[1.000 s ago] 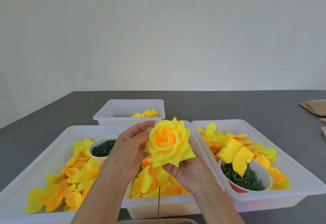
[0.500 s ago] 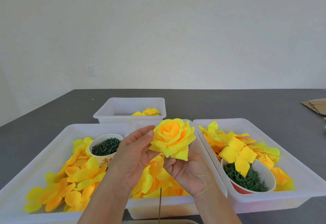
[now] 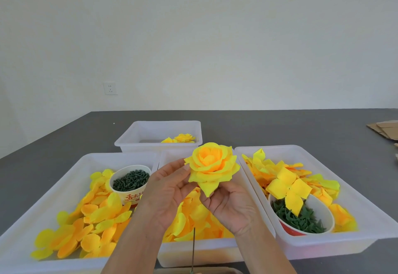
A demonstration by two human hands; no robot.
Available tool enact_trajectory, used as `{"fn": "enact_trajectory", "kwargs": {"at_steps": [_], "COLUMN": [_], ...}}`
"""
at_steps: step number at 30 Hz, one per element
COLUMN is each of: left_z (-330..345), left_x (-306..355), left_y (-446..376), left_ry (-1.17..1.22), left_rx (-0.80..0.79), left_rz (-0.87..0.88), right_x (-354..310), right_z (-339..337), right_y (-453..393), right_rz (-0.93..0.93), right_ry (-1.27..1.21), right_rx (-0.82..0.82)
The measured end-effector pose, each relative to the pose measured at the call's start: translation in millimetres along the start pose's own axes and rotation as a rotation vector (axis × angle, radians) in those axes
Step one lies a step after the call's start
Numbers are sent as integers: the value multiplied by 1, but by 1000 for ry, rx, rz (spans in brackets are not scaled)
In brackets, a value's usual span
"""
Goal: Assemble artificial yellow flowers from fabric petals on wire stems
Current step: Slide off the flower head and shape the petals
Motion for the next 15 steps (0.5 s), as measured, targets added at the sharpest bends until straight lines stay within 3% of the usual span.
{"fn": "enact_trajectory", "kwargs": {"at_steps": [10, 15], "left_z": [0, -6], "left_x": [6, 10], "left_y": [-3, 1], "left_ry": [-30, -57], "left_rx": [44, 83], "left_rz": [79, 117], "right_x": [-8, -10], "right_z": [16, 10], "right_y": [-7, -10], "right_rz": [-19, -36], "right_ry": [56, 41], "right_rx": [-102, -76]}}
Point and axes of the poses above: each hand's wrist, its own y-axis away from the middle knuckle, its own z-axis out of the palm, x = y × z, the point moved 10 cm from there along -y, towards the middle knuckle, and after that the axes turned 9 degrees about -y, right-handed, at the moved point
